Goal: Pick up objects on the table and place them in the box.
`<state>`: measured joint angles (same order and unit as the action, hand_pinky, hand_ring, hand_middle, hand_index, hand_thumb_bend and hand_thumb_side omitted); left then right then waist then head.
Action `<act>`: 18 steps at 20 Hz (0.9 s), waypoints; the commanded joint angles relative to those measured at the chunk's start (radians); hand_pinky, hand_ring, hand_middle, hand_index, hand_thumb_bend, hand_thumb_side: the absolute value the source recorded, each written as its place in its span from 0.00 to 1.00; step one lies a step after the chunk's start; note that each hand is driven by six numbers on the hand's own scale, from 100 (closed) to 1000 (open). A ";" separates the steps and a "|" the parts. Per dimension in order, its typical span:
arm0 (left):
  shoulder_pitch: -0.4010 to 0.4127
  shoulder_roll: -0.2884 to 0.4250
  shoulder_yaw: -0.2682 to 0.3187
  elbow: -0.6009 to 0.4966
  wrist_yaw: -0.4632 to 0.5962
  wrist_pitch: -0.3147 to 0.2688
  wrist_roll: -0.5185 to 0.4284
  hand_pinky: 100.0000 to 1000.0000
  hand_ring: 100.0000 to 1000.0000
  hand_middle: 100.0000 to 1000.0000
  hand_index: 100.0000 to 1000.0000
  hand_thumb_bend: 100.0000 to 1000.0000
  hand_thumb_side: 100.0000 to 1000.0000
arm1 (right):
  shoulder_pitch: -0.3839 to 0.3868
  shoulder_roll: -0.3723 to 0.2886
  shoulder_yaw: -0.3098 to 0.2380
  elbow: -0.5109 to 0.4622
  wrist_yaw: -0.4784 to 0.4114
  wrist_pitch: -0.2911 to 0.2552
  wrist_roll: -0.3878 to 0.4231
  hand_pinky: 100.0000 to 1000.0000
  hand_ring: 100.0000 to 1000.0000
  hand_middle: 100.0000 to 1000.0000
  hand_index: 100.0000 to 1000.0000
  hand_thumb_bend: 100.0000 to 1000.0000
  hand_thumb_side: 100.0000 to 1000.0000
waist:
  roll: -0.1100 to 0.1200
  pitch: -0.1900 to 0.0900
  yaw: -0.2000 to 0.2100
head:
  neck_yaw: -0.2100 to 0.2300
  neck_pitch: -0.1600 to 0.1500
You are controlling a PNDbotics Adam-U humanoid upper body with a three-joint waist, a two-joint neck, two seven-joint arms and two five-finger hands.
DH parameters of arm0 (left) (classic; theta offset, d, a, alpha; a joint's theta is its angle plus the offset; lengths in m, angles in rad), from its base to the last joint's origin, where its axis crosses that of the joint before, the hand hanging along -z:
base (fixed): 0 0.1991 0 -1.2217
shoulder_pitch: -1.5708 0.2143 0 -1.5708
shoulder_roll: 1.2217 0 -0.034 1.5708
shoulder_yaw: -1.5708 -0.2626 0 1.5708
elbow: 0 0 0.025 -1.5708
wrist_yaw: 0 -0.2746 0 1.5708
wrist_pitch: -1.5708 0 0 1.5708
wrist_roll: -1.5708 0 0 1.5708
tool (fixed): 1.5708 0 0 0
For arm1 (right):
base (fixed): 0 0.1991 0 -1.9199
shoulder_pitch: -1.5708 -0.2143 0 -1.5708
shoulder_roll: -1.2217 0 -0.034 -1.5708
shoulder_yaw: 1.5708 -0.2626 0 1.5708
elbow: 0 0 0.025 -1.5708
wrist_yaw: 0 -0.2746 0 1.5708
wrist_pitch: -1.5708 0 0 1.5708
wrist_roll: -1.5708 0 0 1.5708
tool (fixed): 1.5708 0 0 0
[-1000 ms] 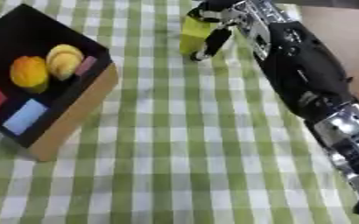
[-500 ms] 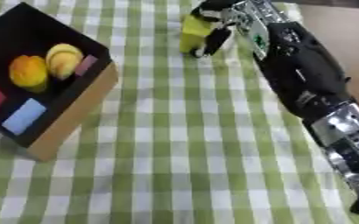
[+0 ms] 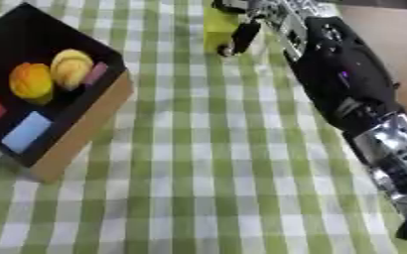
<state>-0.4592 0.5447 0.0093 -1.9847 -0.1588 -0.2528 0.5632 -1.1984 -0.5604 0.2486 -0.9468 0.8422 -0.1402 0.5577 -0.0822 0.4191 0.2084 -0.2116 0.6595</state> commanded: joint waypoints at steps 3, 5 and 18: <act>-0.008 0.022 0.005 -0.015 0.005 0.000 -0.003 0.76 0.78 0.75 0.79 0.25 0.66 | -0.034 -0.049 0.007 -0.161 -0.081 0.026 0.000 0.82 0.81 0.49 0.74 0.01 0.02 | 0.006 -0.033 -0.001 | 0.004 0.004; -0.009 0.022 0.004 -0.015 0.006 0.000 -0.004 0.76 0.78 0.75 0.79 0.25 0.66 | -0.036 -0.054 0.028 -0.227 -0.110 0.031 0.018 0.81 0.81 0.49 0.74 0.01 0.01 | 0.006 -0.034 0.001 | 0.005 0.006; -0.028 0.018 -0.004 -0.015 0.015 -0.008 -0.015 0.76 0.78 0.75 0.79 0.26 0.65 | -0.123 0.125 0.180 -0.400 -0.214 0.006 0.136 0.81 0.77 0.50 0.74 0.00 0.01 | 0.002 -0.045 0.031 | -0.016 0.019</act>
<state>-0.4721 0.5447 0.0030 -1.9847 -0.1494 -0.2589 0.5518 -1.2948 -0.4489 0.4256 -1.3315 0.6344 -0.1308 0.6860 -0.0870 0.4028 0.2391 -0.2216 0.6766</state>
